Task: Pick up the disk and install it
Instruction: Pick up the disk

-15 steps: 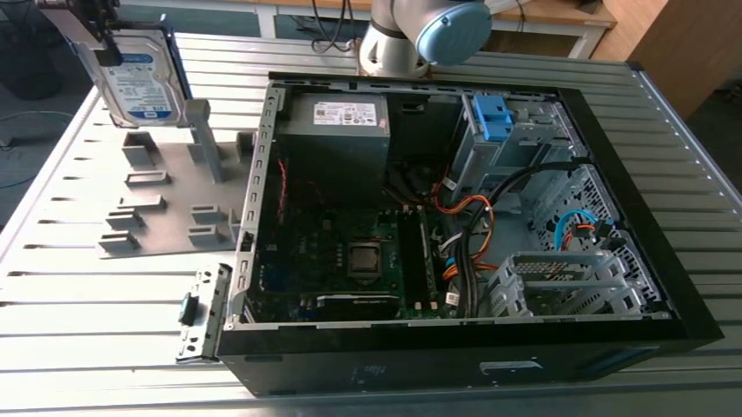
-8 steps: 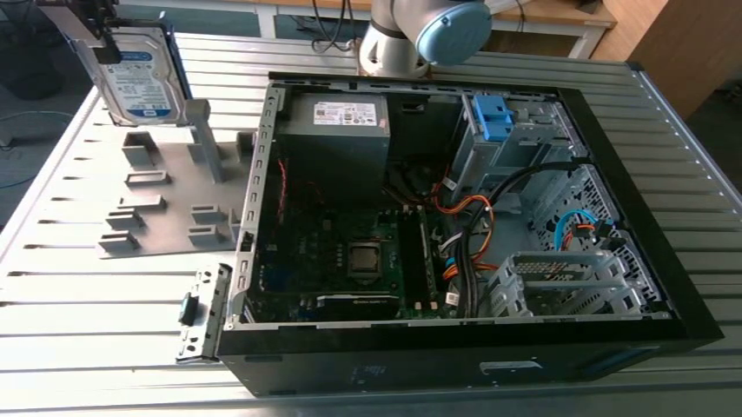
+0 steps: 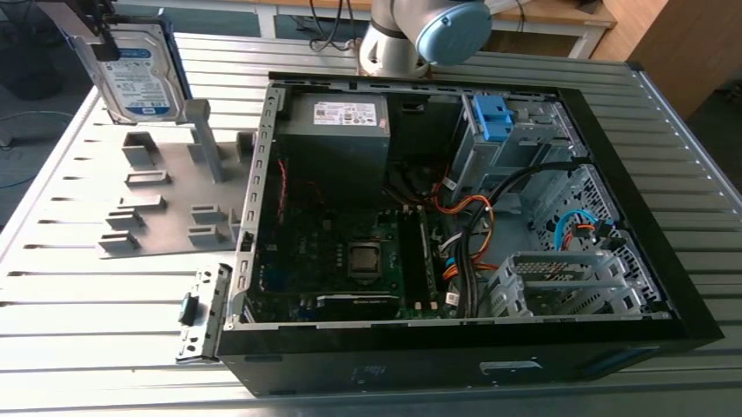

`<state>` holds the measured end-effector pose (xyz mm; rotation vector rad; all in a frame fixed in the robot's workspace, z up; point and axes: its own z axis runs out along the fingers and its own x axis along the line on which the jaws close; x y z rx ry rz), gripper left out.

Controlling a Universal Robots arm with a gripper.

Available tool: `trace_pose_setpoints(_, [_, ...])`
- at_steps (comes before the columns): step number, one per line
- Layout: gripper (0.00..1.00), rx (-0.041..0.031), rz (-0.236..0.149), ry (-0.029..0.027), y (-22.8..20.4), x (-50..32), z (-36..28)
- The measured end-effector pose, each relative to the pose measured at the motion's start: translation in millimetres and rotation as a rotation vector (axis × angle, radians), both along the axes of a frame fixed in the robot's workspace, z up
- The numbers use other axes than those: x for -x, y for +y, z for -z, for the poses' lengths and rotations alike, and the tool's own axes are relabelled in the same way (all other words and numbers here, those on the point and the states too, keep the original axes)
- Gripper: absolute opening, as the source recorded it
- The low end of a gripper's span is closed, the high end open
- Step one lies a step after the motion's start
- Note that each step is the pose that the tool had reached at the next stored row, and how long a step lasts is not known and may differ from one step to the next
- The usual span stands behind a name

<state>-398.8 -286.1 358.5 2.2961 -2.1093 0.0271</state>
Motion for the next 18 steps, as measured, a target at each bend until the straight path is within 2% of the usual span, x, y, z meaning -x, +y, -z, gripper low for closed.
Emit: trace_pose_setpoints(18, [0.37,-0.0032,0.0,0.0,0.0,0.0,-7.8])
